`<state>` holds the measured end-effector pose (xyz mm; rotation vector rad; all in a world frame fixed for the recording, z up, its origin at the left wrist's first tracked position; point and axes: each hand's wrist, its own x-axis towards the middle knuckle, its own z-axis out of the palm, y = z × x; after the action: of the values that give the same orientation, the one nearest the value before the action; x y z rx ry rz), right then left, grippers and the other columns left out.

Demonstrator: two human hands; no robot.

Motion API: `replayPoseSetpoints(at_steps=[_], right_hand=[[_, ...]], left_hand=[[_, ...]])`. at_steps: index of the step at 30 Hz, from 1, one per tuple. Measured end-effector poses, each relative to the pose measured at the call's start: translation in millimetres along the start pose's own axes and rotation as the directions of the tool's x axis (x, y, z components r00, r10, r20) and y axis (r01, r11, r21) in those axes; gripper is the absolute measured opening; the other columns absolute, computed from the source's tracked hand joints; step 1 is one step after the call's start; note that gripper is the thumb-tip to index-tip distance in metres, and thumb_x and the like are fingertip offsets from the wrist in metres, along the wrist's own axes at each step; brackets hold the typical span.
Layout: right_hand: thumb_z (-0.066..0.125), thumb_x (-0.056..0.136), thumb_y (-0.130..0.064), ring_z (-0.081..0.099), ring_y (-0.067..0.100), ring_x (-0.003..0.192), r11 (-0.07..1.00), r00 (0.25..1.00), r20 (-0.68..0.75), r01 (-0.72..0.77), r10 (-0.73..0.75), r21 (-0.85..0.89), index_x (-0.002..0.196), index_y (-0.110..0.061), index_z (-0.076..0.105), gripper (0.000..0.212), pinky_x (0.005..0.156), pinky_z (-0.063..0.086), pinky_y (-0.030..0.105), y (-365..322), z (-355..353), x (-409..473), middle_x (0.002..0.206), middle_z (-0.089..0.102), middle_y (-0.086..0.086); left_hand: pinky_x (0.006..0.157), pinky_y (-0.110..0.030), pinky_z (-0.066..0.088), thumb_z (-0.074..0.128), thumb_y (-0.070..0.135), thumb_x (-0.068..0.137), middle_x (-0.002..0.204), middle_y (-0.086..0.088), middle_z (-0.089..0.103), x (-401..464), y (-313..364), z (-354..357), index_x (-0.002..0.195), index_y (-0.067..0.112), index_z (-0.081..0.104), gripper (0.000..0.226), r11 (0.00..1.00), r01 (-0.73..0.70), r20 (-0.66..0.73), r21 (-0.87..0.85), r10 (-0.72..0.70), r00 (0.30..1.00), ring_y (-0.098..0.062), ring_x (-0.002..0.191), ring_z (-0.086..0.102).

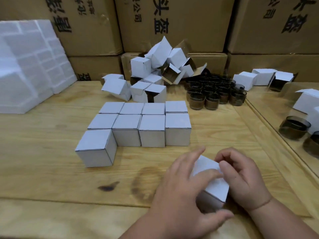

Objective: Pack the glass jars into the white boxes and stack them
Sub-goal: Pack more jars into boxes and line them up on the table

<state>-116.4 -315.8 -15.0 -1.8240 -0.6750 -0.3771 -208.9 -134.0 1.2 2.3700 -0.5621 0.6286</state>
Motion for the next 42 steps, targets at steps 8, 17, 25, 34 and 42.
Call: replayPoseSetpoints(at_steps=[8, 17, 25, 34, 42], right_hand=[[0.042, 0.099, -0.038, 0.057, 0.021, 0.048, 0.992, 0.995, -0.018, -0.1, 0.101, 0.08, 0.09, -0.021, 0.065, 0.03, 0.046, 0.044, 0.023, 11, 6, -3, 0.064, 0.064, 0.005], [0.033, 0.099, -0.072, 0.059, 0.015, 0.048, 0.99, 0.99, 0.012, -0.138, 0.138, -0.017, 0.083, -0.017, 0.067, 0.067, 0.049, 0.044, 0.017, 7, 6, 0, 0.066, 0.067, 0.004], [0.033, 0.09, -0.084, 0.058, 0.016, 0.047, 0.976, 0.976, -0.009, -0.219, 0.219, 0.003, 0.083, -0.017, 0.067, 0.075, 0.049, 0.045, 0.016, 1, 6, 0, 0.065, 0.068, 0.007], [0.035, 0.094, -0.071, 0.056, 0.013, 0.046, 0.971, 0.971, -0.024, -0.237, 0.236, -0.042, 0.084, -0.018, 0.069, 0.063, 0.048, 0.044, 0.014, 4, 7, 0, 0.064, 0.069, 0.006], [0.031, 0.094, -0.078, 0.057, 0.011, 0.047, 0.968, 0.97, -0.012, -0.243, 0.242, -0.061, 0.083, -0.018, 0.068, 0.071, 0.049, 0.043, 0.013, 2, 6, 1, 0.065, 0.069, 0.006]], left_hand=[[0.104, -0.038, 0.045, 0.072, 0.063, 0.074, 0.134, 0.014, 0.06, -7, -23, -31, 0.115, 0.039, 0.068, 0.047, 0.981, 0.032, -0.023, 0.19, -0.028, 0.999, -0.011, 0.125, 0.056], [0.09, -0.044, 0.049, 0.068, 0.07, 0.072, 0.1, 0.006, 0.068, -19, -75, -76, 0.097, 0.031, 0.08, 0.048, 0.862, 0.299, -0.286, 0.408, -0.19, 0.939, -0.021, 0.098, 0.068], [0.102, -0.055, 0.041, 0.06, 0.071, 0.076, 0.124, -0.003, 0.063, -35, -108, -103, 0.099, 0.034, 0.078, 0.047, 0.74, 0.491, -0.405, 0.46, -0.318, 0.858, -0.036, 0.121, 0.057], [0.108, -0.059, 0.042, 0.059, 0.069, 0.077, 0.132, -0.004, 0.058, -38, -121, -108, 0.111, 0.027, 0.077, 0.057, 0.792, 0.544, -0.399, 0.277, -0.42, 0.815, -0.038, 0.136, 0.047], [0.113, -0.025, 0.029, 0.064, 0.058, 0.082, 0.134, 0.001, 0.058, -50, -141, -118, 0.113, 0.023, 0.077, 0.048, 0.873, 0.434, -0.347, 0.222, -0.345, 0.872, -0.027, 0.132, 0.049]])
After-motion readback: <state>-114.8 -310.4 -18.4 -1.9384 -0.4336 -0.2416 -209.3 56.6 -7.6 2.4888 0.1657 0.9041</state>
